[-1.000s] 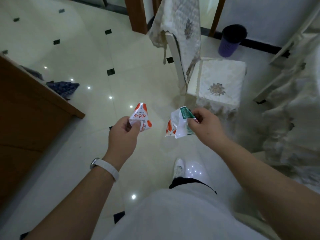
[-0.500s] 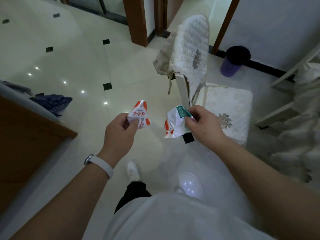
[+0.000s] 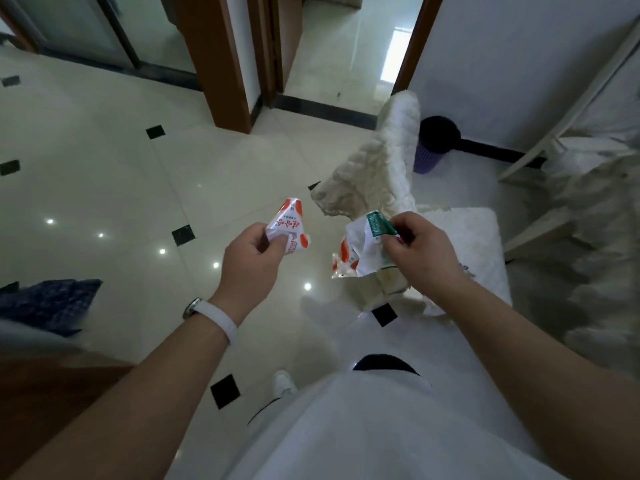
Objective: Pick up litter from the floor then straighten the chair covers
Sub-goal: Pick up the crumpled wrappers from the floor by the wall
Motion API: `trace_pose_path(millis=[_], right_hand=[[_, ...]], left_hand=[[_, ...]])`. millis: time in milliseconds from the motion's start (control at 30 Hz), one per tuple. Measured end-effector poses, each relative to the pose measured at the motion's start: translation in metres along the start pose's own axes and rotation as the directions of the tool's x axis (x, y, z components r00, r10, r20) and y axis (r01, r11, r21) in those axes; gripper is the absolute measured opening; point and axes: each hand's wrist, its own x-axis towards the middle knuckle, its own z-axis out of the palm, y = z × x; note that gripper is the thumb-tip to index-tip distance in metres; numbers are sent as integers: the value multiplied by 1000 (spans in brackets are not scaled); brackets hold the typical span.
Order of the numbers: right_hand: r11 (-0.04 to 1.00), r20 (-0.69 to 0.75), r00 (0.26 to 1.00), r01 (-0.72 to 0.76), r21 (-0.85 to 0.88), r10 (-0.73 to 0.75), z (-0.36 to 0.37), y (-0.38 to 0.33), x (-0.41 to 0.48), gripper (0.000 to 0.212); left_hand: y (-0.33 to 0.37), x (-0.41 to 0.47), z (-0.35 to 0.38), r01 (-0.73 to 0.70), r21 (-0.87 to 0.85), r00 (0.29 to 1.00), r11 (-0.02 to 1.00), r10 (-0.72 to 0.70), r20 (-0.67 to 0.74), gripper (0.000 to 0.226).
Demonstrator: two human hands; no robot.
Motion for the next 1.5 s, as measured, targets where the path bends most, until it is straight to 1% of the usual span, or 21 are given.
trace_pose_path(millis=[133, 233, 367, 433, 500, 567, 700, 833, 967, 1100, 1200, 1300, 1400, 1500], right_hand=[[1000, -37, 999, -24, -7, 24, 11, -18, 39, 11], [999, -53, 998, -39, 6, 39, 21, -23, 77, 9], [996, -61, 997, -40, 78, 45, 34, -29, 146, 7], [994, -73, 996, -38, 106, 46, 37, -33, 187, 6], [990, -87, 995, -44, 134, 56, 35, -39, 227, 6], [988, -71, 996, -50, 146, 61, 31, -45, 267, 6], [986, -29, 999, -39, 164, 44, 21, -50, 336, 6], [979, -96, 994, -39, 200, 59, 2, -52, 390, 6], [970, -134, 985, -78, 231, 111, -5, -44, 429, 7], [958, -185, 965, -138, 250, 187, -11, -36, 465, 9], [949, -223, 943, -191, 252, 249, -13, -30, 497, 8], [934, -256, 916, -243, 261, 310, -14, -32, 530, 10], [914, -301, 874, -308, 265, 382, -17, -43, 568, 12], [917, -352, 848, -341, 208, 395, -30, -54, 605, 9]], left_hand=[[7, 55, -11, -26, -35, 999, 999, 27, 29, 11], [8, 96, -7, -38, -23, 997, 999, 39, 70, 11], [18, 157, 3, -36, -5, 994, 999, 36, 102, 11], [24, 187, 7, -23, 35, 993, 999, 19, 121, 11], [36, 217, 10, -21, 73, 992, 997, 12, 123, 13], [52, 251, 11, -19, 101, 995, 995, 8, 102, 13], [85, 315, 27, -70, 158, 993, 985, 54, 102, 8], [116, 374, 51, -90, 123, 992, 988, 79, 96, 8], [130, 418, 71, -116, 106, 980, 988, 96, 177, 12], [138, 467, 90, -120, 113, 966, 986, 89, 244, 11], [145, 518, 108, -131, 83, 944, 988, 99, 316, 8], [151, 567, 125, -156, 62, 909, 986, 119, 400, 6], [162, 625, 137, -187, 45, 865, 981, 143, 480, 5], [178, 683, 150, -205, 23, 840, 978, 164, 517, 6]])
